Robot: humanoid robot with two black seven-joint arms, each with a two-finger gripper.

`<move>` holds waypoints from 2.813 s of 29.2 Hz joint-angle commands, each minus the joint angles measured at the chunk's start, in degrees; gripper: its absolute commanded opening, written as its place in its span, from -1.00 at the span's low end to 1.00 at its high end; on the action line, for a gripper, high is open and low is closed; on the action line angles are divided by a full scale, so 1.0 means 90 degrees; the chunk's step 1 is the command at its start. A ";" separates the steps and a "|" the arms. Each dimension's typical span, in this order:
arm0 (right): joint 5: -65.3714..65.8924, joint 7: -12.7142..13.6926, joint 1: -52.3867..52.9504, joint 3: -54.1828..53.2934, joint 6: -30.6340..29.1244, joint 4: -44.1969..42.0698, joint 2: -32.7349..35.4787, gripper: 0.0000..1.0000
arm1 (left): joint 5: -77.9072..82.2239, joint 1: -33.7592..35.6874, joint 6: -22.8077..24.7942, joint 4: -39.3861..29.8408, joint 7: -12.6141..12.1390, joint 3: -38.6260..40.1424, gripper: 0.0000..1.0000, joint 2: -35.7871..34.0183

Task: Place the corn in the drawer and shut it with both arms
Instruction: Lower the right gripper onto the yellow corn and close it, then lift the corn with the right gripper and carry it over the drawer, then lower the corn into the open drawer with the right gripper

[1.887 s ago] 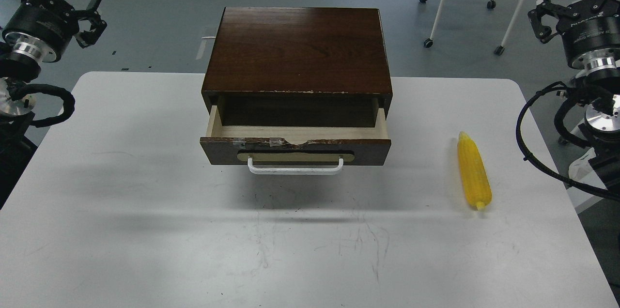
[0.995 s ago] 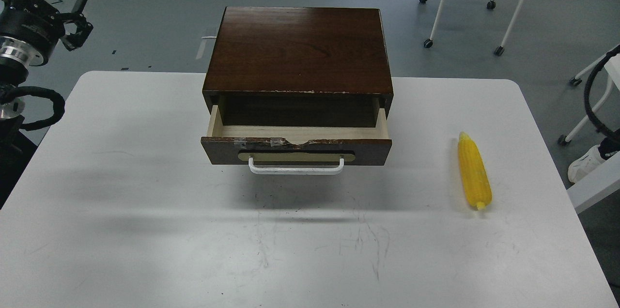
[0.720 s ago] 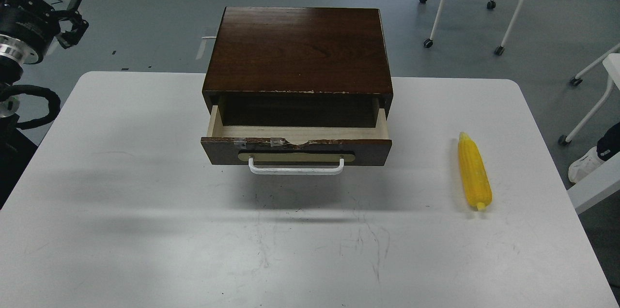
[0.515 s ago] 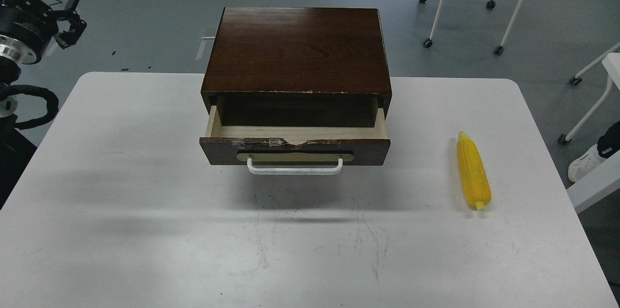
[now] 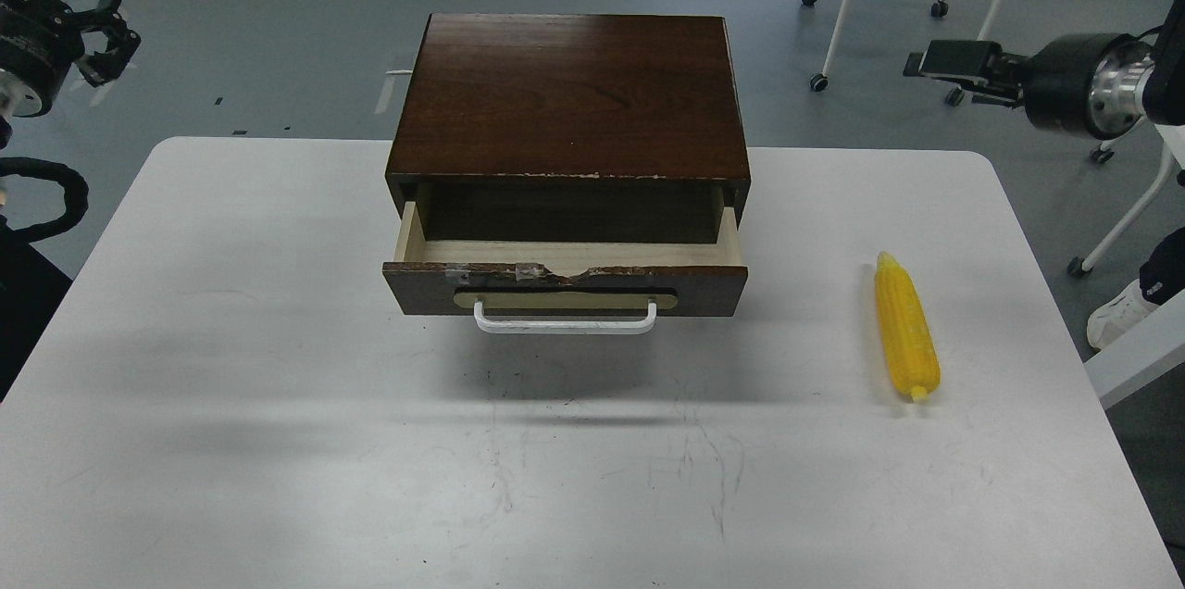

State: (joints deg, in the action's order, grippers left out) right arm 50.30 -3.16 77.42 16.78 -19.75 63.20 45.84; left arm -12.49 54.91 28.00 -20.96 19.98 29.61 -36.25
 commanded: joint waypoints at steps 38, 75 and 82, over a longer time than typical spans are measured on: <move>0.0866 0.0488 -0.0664 -0.0116 0.0466 -0.0109 -0.0435 -0.82 | 0.0001 -0.0114 0.0000 0.0034 0.0114 -0.0029 0.96 -0.0025; 0.7302 -0.0020 0.2101 0.0060 0.0339 0.2929 -0.2329 -0.90 | 0.0069 -0.0124 0.0000 0.0053 -0.0198 -0.0126 0.95 -0.0338; 0.7243 -0.0029 0.1896 0.0040 0.0339 0.2821 -0.2544 0.15 | 0.0059 -0.0212 0.0000 0.0063 -0.0208 -0.0126 0.95 -0.0338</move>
State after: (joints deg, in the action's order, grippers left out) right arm 115.90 -3.35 95.16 17.27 -16.70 88.91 23.13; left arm -11.95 53.26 28.00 -20.37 18.32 28.48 -39.36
